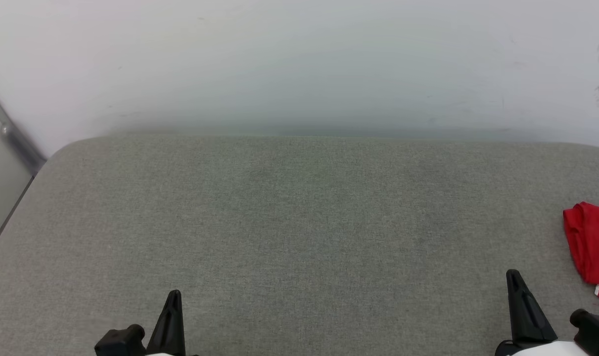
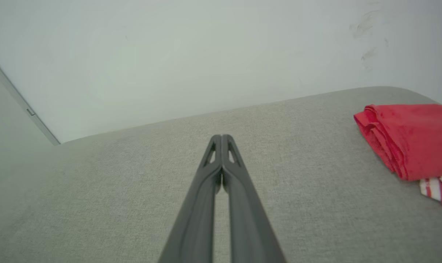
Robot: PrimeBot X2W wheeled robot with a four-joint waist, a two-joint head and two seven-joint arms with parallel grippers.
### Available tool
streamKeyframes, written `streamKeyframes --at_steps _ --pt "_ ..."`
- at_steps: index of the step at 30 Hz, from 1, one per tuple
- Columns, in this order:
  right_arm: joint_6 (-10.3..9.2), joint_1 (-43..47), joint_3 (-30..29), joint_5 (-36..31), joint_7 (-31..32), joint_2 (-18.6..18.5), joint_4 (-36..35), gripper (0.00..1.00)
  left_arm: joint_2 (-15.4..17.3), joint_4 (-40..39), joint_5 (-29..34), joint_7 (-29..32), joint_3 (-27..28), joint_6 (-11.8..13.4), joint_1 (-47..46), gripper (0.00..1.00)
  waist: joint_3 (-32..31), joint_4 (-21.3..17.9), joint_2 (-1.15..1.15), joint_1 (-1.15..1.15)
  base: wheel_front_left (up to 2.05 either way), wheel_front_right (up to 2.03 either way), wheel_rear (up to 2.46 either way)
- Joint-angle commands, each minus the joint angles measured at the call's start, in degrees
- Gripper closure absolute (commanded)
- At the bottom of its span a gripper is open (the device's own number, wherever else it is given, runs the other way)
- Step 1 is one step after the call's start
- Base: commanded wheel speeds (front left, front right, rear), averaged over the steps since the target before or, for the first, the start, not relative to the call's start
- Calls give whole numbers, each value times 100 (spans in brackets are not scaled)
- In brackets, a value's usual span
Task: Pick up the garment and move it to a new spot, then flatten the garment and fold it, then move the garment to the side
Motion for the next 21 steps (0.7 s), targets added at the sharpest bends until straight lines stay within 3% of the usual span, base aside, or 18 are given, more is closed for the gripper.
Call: streamKeyframes --at_steps 1,21 --pt "0 -186 -23 262 46 2 -55 100 28 -61 -266 36 40 -37 -178 100 3 -4 0 0 0 0 0" --pt "0 -505 -77 2207 528 8 169 100 80 166 -2310 476 208 -264 -534 100 51 -67 0 0 0 0 0"
